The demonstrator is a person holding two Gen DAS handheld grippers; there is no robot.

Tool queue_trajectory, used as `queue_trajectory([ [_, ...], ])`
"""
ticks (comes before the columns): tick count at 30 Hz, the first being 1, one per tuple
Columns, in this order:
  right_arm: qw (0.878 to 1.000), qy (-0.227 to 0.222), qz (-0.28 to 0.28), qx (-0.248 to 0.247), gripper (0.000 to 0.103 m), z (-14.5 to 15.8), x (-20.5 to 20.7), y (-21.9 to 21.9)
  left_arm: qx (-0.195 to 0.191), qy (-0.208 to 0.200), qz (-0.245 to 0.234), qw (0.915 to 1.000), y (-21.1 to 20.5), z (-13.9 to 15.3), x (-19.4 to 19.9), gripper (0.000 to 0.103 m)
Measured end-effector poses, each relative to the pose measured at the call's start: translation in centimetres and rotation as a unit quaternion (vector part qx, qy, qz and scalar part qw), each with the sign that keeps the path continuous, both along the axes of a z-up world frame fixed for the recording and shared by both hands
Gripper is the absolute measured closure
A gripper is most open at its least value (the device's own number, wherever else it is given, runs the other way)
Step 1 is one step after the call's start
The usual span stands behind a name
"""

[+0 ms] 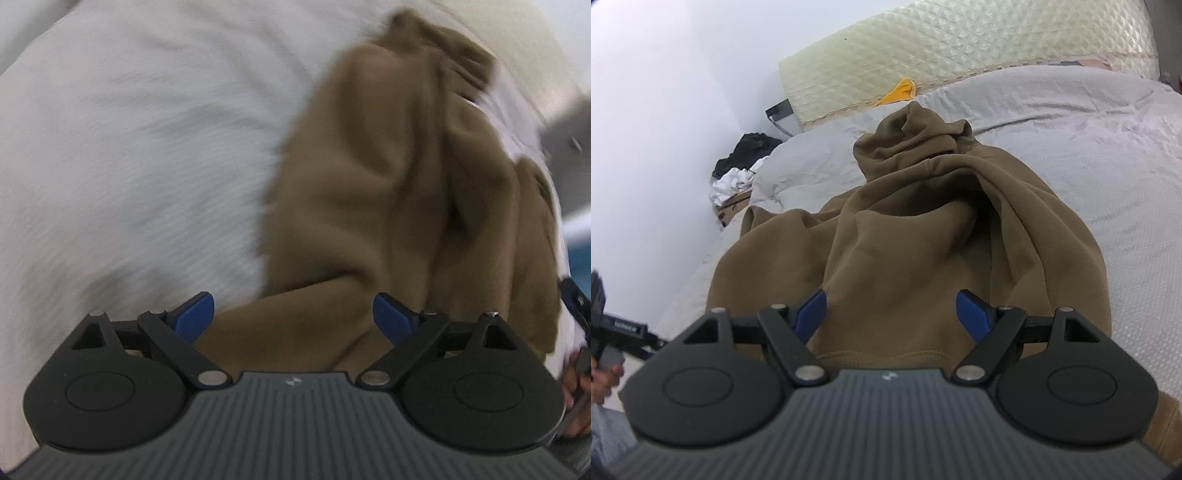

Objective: Fold large clothes
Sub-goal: 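Grasp the hoodie edge with the left tool while the right tool hovers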

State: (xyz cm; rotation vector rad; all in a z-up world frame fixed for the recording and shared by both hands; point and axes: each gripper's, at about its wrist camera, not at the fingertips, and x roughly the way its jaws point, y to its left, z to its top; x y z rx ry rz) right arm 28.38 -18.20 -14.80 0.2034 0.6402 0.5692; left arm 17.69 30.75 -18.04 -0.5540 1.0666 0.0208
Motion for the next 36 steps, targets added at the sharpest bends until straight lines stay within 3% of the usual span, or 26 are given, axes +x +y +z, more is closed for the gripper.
queue_trajectory([
  [2,1.0,-0.01,-0.002,-0.01,0.023,0.0,0.1,0.0,0.002,-0.023,-0.012,0.9997,-1.3,0.4,1.4,0.008],
  [4,1.0,-0.013,-0.011,-0.012,0.023,0.0,0.2,-0.2,0.013,-0.009,-0.01,0.9998,-2.3,-0.3,2.2,0.008],
  [6,1.0,-0.009,-0.022,-0.006,0.023,-0.3,0.5,-0.5,0.038,0.009,-0.01,0.9992,-3.1,-1.2,3.4,0.019],
  [10,0.999,0.003,-0.048,-0.005,0.023,-1.3,1.2,-1.0,0.064,0.02,0.006,0.9978,-4.6,-1.9,4.7,0.051],
  [14,0.996,0.015,-0.083,-0.011,0.023,-1.9,2.2,-1.5,0.103,-0.014,0.018,0.9944,-4.8,-0.3,3.5,0.076],
  [19,0.992,-0.002,-0.125,-0.023,0.023,-1.8,3.2,-1.7,0.165,-0.078,0.08,0.98,-1.5,4.6,1.6,0.083],
  [22,0.989,-0.022,-0.146,-0.022,0.023,-1.8,3.9,-1.5,0.207,-0.117,0.14,0.9611,2.7,7.9,1.5,0.086],
  [26,0.985,-0.043,-0.168,-0.025,0.023,-1.8,4.7,-1.1,0.229,-0.149,0.196,0.9417,9.0,12.1,4.1,0.086],
  [28,0.983,-0.055,-0.174,-0.029,0.023,-1.9,5.0,-0.6,0.252,-0.158,0.204,0.9329,10.5,13.8,6.5,0.086],
  [31,0.98,-0.081,-0.177,-0.049,0.023,-2.0,5.4,0.5,0.26,-0.17,0.208,0.9275,12.8,16.5,10.9,0.086],
  [36,0.976,-0.114,-0.171,-0.072,0.023,-2.1,6.3,2.5,0.317,-0.184,0.156,0.9171,14.0,19.1,18.7,0.086],
])
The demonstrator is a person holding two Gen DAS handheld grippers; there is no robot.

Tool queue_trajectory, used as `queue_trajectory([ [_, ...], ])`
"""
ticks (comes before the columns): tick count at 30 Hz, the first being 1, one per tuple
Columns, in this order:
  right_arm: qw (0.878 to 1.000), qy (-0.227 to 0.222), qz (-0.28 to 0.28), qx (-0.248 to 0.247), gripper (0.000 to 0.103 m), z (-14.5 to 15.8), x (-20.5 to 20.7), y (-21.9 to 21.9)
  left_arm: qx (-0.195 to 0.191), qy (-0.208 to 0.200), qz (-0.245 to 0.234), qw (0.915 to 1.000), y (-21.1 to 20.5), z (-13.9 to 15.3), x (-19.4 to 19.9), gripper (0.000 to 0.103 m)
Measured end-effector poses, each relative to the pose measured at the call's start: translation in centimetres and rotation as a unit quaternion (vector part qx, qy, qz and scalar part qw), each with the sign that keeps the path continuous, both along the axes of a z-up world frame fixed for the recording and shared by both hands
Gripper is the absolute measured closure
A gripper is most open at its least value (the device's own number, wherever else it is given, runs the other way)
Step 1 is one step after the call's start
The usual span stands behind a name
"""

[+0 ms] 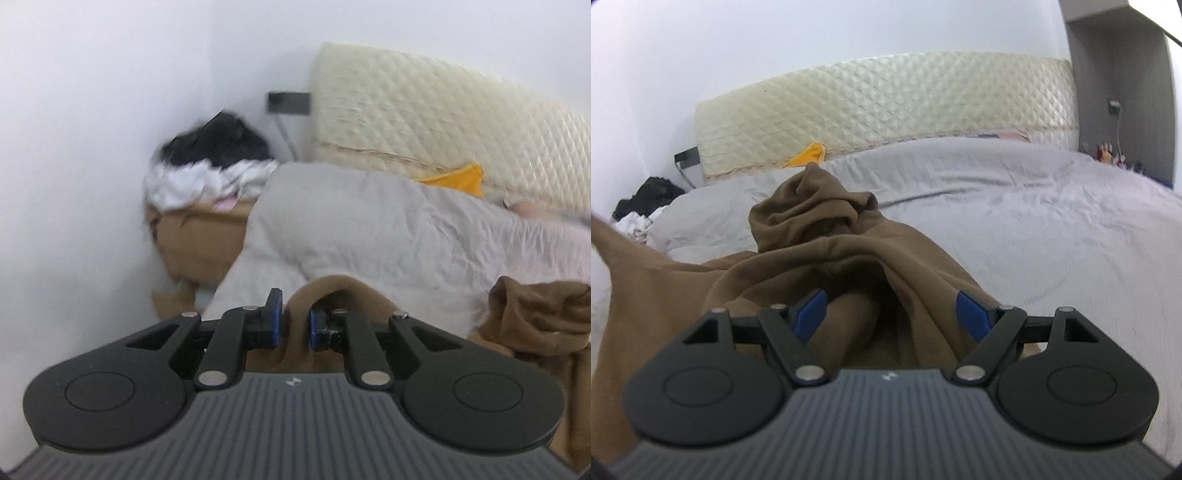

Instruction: Fold large clothes

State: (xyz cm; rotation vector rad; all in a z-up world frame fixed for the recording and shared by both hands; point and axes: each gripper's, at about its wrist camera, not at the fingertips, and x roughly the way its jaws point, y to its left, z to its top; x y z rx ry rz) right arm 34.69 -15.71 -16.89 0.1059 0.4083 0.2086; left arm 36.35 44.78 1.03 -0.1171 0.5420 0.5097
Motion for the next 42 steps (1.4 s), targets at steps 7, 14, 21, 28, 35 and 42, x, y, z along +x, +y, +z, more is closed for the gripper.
queue_trajectory([
  [7,0.999,0.002,0.034,-0.018,0.022,-0.8,1.0,1.9,0.04,0.077,-0.039,0.9954,1.9,-7.5,2.6,0.085],
  [14,0.999,0.02,0.049,0.002,0.025,-1.0,1.4,2.2,0.005,0.081,-0.131,0.9881,0.6,-16.9,-5.6,0.084],
  [21,0.998,0.025,0.056,0.017,0.025,-0.5,0.8,2.0,-0.001,0.095,-0.147,0.9845,-4.3,-19.9,-7.1,0.084],
  [28,0.998,0.025,0.053,0.011,0.025,-0.6,0.2,2.2,-0.008,0.106,-0.135,0.9851,-7.9,-23.3,-7.3,0.06],
  [35,0.998,0.029,0.053,0.023,0.025,-0.6,0.2,2.0,-0.093,0.065,-0.127,0.9854,-6.8,-19.5,-10.6,0.02],
  [42,0.998,0.025,0.059,0.024,0.025,-0.5,0.1,2.1,-0.117,-0.047,-0.027,0.9916,-2.2,-15.1,-16.8,0.014],
])
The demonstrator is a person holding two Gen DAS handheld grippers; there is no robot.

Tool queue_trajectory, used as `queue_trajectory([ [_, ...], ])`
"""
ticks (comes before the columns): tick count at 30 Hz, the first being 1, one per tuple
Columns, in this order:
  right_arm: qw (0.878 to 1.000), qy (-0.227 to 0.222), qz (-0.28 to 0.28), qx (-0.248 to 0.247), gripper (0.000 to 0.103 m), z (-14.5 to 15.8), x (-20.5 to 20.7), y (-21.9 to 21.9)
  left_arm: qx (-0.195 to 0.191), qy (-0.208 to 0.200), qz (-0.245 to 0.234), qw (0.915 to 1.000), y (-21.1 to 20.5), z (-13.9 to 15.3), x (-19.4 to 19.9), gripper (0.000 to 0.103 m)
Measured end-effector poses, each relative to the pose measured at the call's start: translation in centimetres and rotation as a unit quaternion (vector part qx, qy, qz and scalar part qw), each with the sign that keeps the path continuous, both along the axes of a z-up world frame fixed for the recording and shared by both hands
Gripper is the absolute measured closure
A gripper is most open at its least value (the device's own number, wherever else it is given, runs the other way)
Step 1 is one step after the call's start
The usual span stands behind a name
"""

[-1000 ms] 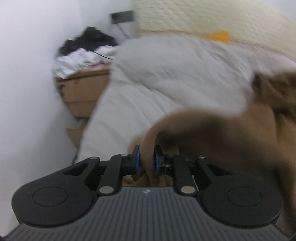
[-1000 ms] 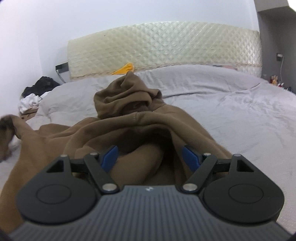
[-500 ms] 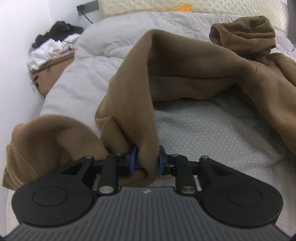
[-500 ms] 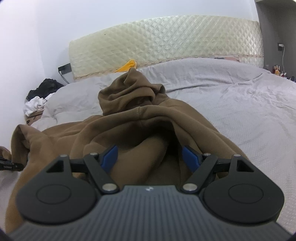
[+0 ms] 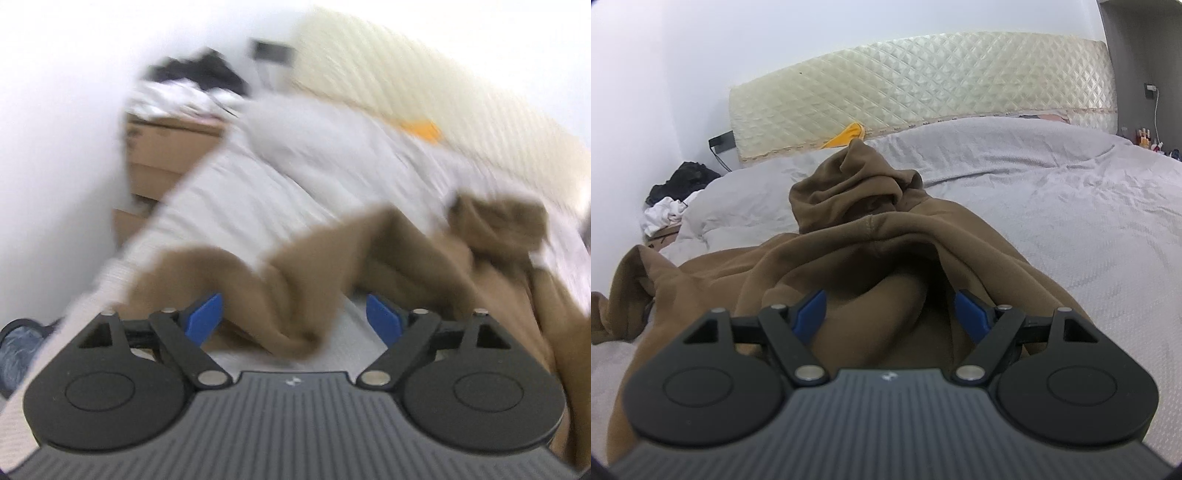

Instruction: Fold large clothes

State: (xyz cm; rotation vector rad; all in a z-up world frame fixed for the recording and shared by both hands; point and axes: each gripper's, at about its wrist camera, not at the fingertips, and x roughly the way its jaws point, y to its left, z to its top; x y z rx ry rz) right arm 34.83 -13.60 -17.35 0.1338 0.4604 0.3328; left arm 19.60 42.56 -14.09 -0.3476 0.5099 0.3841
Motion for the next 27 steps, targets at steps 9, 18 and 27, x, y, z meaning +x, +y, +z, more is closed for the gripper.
queue_trajectory([
  [9,1.0,0.0,-0.011,-0.001,0.025,-0.1,0.1,-0.2,-0.051,0.084,0.092,0.9908,7.5,-5.8,2.5,0.014],
  [18,1.0,-0.002,-0.015,-0.018,0.025,-0.4,0.4,0.3,-0.07,0.111,0.164,0.9778,11.0,-6.2,2.9,0.074],
  [27,0.999,-0.025,-0.025,-0.028,0.025,-0.1,0.3,0.5,-0.094,0.003,0.267,0.9591,23.1,5.1,4.6,0.08],
])
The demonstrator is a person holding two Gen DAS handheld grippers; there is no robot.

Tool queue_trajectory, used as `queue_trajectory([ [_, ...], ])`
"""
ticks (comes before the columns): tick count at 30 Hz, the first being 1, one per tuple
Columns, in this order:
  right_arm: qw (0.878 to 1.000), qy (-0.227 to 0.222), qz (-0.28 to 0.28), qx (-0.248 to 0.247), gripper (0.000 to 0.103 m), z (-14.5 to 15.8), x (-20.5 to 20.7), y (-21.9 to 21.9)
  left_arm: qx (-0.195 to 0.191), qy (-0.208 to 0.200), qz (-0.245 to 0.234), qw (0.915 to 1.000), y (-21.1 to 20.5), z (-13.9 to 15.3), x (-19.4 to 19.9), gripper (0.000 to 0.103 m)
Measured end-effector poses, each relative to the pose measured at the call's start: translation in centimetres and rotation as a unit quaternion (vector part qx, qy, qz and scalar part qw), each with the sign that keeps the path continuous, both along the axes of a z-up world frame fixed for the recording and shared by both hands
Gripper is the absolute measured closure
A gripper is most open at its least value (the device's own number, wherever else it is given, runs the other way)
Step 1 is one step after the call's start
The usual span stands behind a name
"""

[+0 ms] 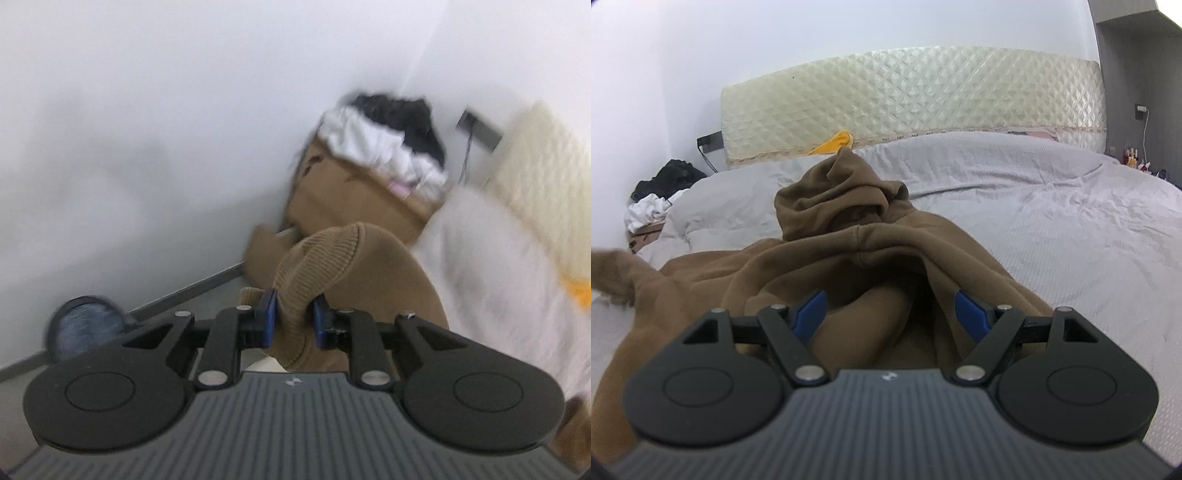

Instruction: Fold large clothes

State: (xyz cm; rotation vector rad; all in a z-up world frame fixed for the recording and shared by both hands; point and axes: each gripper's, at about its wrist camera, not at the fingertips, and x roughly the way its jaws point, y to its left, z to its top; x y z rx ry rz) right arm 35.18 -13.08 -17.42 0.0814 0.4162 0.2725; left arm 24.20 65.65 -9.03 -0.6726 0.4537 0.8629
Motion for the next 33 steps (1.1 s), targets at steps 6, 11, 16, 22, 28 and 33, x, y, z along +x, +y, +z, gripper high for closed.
queue_trajectory([
  [6,1.0,0.002,0.002,-0.006,0.025,-0.1,0.2,0.3,0.0,0.053,0.007,0.9986,1.7,0.3,7.2,0.08],
  [11,1.0,0.008,0.008,-0.013,0.025,-0.3,0.5,0.7,-0.051,0.123,0.042,0.9901,3.9,-6.5,9.8,0.079],
  [16,1.0,0.02,0.005,-0.003,0.025,-0.5,0.8,0.7,-0.059,0.117,0.064,0.9893,4.2,-10.5,8.2,0.065],
  [22,0.999,0.029,0.008,0.014,0.025,-0.6,1.1,0.5,-0.046,0.131,0.093,0.9859,2.9,-10.0,4.7,0.028],
  [28,0.999,0.021,0.011,0.039,0.025,0.4,0.1,-0.1,-0.071,0.109,0.044,0.9905,-1.8,-6.9,1.0,0.022],
  [33,0.998,0.014,0.023,0.056,0.025,1.3,-1.6,-0.7,-0.088,0.091,-0.006,0.992,-9.5,-3.7,-1.6,0.022],
])
